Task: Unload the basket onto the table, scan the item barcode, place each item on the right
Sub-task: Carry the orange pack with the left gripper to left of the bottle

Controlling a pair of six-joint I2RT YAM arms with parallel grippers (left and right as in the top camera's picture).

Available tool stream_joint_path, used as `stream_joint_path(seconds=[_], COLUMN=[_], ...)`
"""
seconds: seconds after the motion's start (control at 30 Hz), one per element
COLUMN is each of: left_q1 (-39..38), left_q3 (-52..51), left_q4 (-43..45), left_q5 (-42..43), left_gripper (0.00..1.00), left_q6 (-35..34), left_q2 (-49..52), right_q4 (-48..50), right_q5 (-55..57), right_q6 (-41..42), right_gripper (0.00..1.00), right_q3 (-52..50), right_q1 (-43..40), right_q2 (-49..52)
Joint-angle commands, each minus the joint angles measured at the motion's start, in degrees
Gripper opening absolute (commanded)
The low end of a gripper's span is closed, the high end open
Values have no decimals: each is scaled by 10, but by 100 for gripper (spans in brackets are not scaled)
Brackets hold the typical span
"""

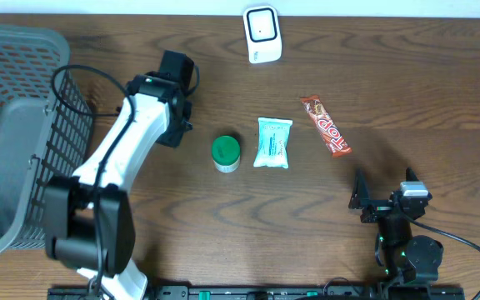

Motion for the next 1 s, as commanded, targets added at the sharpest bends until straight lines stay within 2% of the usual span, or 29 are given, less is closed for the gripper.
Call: stream_joint_path(seconds=[0.0,0.23,0.43,0.57,0.6,0.7,0.97], left_q1=[0,-1,-6,-8,-8,-8,-8], left_q3=[-11,-11,-11,-11,-10,-10,-10], left_q4=[-3,-3,-2,-4,-4,-3,21], left_q5=[14,79,121,106,97,87,82], left_gripper=[38,38,39,56,68,81,84], left_q6=[-95,-150,-151,-92,-71,-51,-11], left_q2=[35,101,141,147,146,144,115], right_q4=[-2,-2,-2,-2,-2,-2,-2], right_q5=[1,1,1,1,1,1,1], right_q6=[5,5,5,5,5,5,5], right_gripper=[99,99,99,99,99,99,99], right_q3=[-1,-1,-1,-1,-1,-1,-1], right_q1=[3,3,3,3,3,3,3], right_q2=[-2,-2,-2,-2,-2,-2,-2])
